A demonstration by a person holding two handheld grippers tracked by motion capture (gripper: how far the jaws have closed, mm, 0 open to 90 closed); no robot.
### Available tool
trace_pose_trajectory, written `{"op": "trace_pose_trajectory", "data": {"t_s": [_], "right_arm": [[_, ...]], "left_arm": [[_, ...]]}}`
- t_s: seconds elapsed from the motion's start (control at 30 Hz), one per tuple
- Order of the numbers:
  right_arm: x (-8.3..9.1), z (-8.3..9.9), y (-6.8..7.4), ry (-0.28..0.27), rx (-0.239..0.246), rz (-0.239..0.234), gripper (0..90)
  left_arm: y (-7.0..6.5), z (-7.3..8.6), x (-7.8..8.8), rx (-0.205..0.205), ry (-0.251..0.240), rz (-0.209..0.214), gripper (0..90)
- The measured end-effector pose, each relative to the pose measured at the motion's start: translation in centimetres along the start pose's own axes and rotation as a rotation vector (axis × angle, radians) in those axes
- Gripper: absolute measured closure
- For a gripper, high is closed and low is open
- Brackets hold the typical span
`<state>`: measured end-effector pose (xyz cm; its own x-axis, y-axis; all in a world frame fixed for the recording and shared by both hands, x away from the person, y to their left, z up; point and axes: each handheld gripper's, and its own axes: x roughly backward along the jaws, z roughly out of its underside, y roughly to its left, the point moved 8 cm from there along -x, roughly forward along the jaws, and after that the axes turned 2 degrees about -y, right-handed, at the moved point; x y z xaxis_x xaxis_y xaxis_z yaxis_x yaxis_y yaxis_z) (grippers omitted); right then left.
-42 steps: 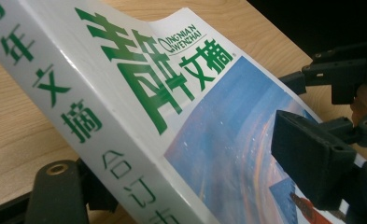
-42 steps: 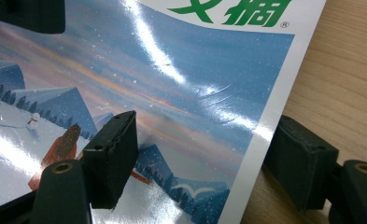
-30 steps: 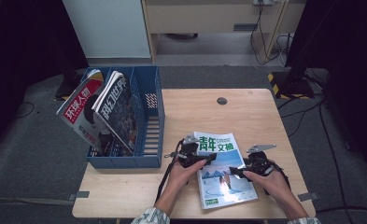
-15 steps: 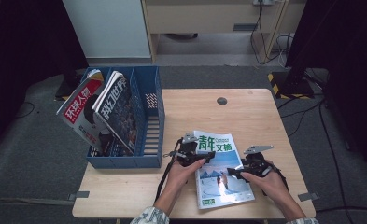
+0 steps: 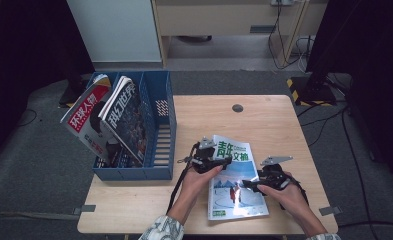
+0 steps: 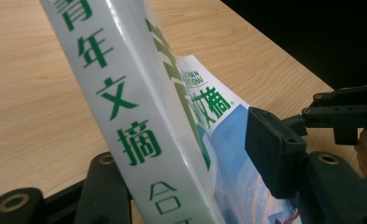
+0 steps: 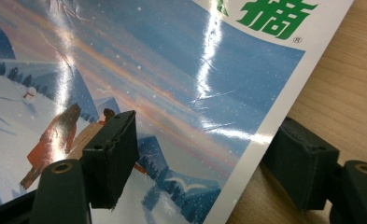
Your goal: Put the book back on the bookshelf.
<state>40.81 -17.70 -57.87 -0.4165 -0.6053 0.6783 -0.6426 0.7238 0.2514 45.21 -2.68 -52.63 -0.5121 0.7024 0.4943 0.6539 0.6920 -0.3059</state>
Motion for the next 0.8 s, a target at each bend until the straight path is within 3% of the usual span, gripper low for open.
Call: {"op": "trace_pose_trajectory", "data": {"t_s": [0.47, 0.63, 0.8], "right_arm": [[-0.24, -0.1, 0.38, -0.008, 0.038, -0.001, 28.1], [-0.26, -0.1, 0.3, -0.008, 0.045, 0.0, 28.1], [-0.23, -0.04, 0.24, -0.003, 0.032, -0.008, 27.8]], "left_arm": [[0.11, -0.37, -0.8, -0.015, 0.052, -0.004, 47.4], [0.26, -0.25, -0.95, -0.025, 0.072, -0.041, 46.5], [0.36, -0.31, -0.74, -0.007, 0.044, -0.069, 55.1]]}}
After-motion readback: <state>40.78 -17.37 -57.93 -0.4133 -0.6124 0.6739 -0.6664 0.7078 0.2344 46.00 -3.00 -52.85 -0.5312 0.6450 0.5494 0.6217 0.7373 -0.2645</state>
